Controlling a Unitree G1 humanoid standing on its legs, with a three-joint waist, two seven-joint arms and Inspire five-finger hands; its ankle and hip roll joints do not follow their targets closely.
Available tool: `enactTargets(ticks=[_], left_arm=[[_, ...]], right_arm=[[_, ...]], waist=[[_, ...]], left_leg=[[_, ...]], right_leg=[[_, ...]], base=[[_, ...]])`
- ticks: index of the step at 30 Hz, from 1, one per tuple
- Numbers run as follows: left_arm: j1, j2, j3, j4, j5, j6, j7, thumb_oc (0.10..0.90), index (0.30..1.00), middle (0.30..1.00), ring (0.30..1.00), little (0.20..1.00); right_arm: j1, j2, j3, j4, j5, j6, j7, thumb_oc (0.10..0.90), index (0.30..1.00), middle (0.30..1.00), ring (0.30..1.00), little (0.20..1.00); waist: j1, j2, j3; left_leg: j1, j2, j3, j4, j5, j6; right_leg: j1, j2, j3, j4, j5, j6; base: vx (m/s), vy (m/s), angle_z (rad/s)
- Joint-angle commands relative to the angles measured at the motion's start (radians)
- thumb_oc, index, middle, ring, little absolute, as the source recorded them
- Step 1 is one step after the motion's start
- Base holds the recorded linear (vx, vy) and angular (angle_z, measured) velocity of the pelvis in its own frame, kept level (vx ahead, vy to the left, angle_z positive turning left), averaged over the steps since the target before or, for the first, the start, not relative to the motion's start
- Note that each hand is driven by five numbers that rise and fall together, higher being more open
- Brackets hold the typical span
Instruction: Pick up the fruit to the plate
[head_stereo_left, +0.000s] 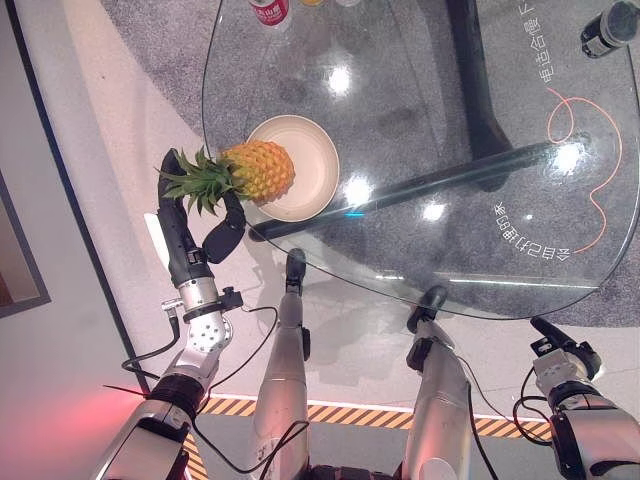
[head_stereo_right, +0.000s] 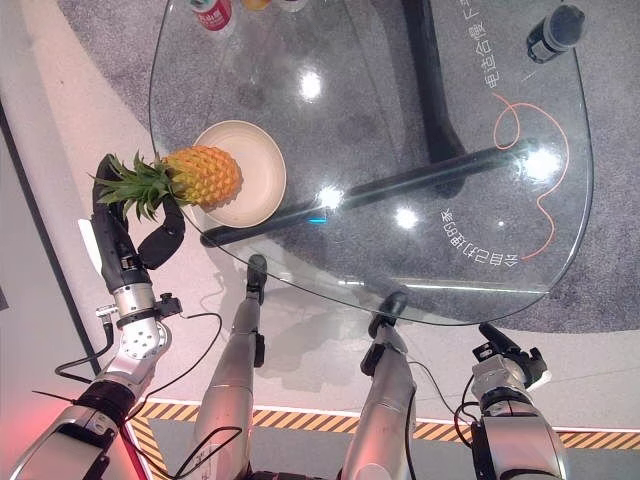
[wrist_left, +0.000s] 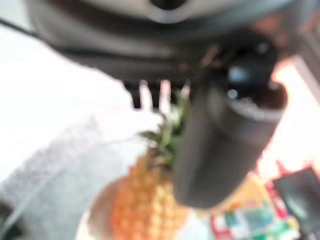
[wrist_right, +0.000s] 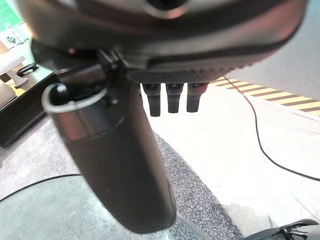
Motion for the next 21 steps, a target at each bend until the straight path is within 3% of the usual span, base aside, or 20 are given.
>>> enactTargets(ticks=[1,21], left_arm=[[-0.056,0.034,-0.033,-0.052,0.015,-0.049,-0.021,0.800,0.900,0.900,0.900,0.900],[-0.070,0.071,-0.070,-0.180,0.037,-0.059,-0.044,0.800,0.900,0.900,0.900,0.900]], right_arm=[[-0.012,-0.077,-0.011,0.027,0.001,-0.004,-0.002,0.800,0.900,0.900,0.900,0.900],[-0.011,-0.075,-0.019,0.038,-0.003,-0.005,0.009,0.800,0.900,0.900,0.900,0.900]], waist=[[0.011,0.018,-0.010],[0.010,0.019,-0.010]], left_leg=[[0.010,0.029,0.023,0.040,-0.079,-0.003],[0.013,0.025,0.019,0.042,-0.081,0.000]], right_leg=[[-0.016,0.031,-0.022,-0.038,0.103,-0.011],[-0.006,0.032,-0.019,-0.054,0.113,-0.007]], base=[[0.00,0.000,0.00],[0.00,0.000,0.00]])
